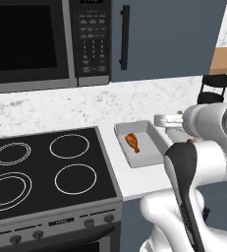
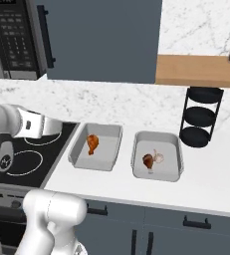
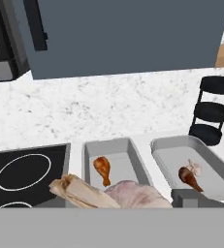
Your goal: Place one garlic and one chicken drumstick in each tupperware on the nearby counter, to pack two identical lunches.
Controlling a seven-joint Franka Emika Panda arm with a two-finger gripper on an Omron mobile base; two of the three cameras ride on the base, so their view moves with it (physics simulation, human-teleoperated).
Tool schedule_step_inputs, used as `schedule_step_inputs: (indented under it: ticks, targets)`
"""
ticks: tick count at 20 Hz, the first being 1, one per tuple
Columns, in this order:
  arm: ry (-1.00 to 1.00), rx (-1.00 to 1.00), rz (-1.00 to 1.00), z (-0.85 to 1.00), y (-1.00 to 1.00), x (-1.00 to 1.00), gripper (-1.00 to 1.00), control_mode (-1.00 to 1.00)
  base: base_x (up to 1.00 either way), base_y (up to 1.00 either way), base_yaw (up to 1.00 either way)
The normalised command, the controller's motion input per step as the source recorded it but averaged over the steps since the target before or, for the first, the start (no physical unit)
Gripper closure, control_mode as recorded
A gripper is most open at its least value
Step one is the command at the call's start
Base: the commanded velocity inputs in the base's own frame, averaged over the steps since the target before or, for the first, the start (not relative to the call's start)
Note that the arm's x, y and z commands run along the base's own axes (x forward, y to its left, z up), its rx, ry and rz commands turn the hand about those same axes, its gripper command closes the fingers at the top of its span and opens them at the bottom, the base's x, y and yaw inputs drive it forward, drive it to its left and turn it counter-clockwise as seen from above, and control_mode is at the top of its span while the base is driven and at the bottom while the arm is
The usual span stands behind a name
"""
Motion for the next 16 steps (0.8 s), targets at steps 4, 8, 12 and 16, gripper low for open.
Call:
schedule_step_inputs:
  ticks: [4,8,12,16]
  targets:
    - [0.01,0.00,0.00,-0.14,-0.04,0.07,1.00,-1.00,0.16,0.00,0.00]
    - [0.11,0.02,0.00,-0.31,-0.31,0.13,1.00,-1.00,0.00,0.00,0.00]
    - [0.15,0.05,0.00,-0.62,-0.44,0.26,1.00,-1.00,0.00,0.00,0.00]
    - [0.21,0.05,0.04,-0.73,-0.42,0.78,1.00,-1.00,0.00,0.00,0.00]
